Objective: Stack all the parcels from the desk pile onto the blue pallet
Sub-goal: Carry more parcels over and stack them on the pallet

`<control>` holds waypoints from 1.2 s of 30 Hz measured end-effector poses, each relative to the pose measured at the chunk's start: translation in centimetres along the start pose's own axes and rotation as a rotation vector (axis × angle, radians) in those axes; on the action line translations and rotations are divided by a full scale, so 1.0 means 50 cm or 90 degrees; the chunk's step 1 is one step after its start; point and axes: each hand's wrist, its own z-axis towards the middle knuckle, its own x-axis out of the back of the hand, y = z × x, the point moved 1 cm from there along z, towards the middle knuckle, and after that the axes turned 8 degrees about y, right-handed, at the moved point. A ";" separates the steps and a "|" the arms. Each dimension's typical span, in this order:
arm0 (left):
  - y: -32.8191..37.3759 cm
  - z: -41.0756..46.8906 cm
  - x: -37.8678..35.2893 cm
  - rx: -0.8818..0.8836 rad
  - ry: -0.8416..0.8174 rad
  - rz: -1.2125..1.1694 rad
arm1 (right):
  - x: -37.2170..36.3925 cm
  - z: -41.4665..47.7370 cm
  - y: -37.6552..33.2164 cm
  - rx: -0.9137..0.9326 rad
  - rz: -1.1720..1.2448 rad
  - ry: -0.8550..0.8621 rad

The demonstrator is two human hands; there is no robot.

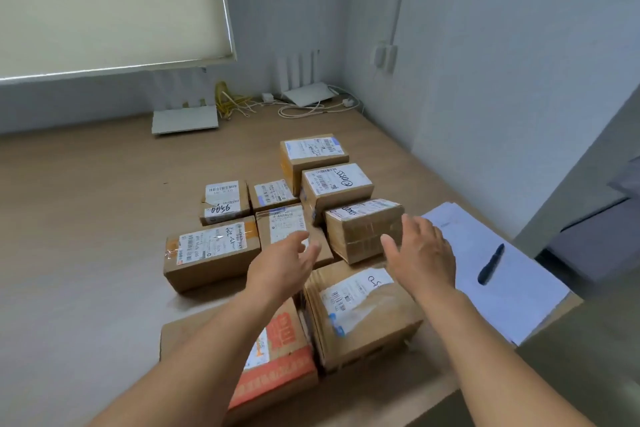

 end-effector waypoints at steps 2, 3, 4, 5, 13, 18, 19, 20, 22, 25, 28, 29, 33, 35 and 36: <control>0.032 0.027 -0.022 0.041 -0.008 -0.025 | -0.013 0.039 0.029 -0.013 0.020 -0.024; 0.049 0.040 -0.035 0.061 -0.011 -0.031 | -0.021 0.059 0.044 -0.018 0.029 -0.045; 0.061 0.048 -0.041 0.071 -0.014 -0.038 | -0.027 0.073 0.049 -0.027 0.042 -0.062; 0.075 0.057 -0.047 0.080 -0.017 -0.044 | -0.033 0.089 0.055 -0.040 0.059 -0.081; 0.121 0.120 -0.106 0.244 -0.013 -0.153 | -0.092 0.166 0.068 -0.116 0.260 -0.173; 0.124 0.119 -0.121 0.286 -0.029 -0.232 | -0.087 0.160 0.066 -0.120 0.314 -0.166; 0.125 0.113 -0.119 0.291 -0.029 -0.256 | -0.081 0.156 0.069 -0.113 0.323 -0.165; 0.125 0.106 -0.117 0.294 -0.028 -0.277 | -0.076 0.150 0.072 -0.105 0.337 -0.168; 0.125 0.084 -0.110 0.281 -0.016 -0.295 | -0.067 0.130 0.082 -0.078 0.372 -0.187; 0.123 0.044 -0.100 0.238 0.003 -0.288 | -0.061 0.092 0.093 -0.037 0.423 -0.205; 0.121 0.012 -0.095 0.198 -0.006 -0.289 | -0.062 0.063 0.099 -0.009 0.456 -0.190; 0.121 0.005 -0.093 0.186 -0.013 -0.284 | -0.062 0.056 0.100 -0.001 0.460 -0.184; 0.114 -0.025 -0.080 0.161 -0.012 -0.285 | -0.056 0.036 0.098 0.033 0.473 -0.147; 0.107 -0.040 -0.068 0.151 0.007 -0.289 | -0.049 0.024 0.090 0.051 0.482 -0.122; 0.104 -0.049 -0.061 0.147 0.018 -0.293 | -0.045 0.016 0.086 0.060 0.488 -0.108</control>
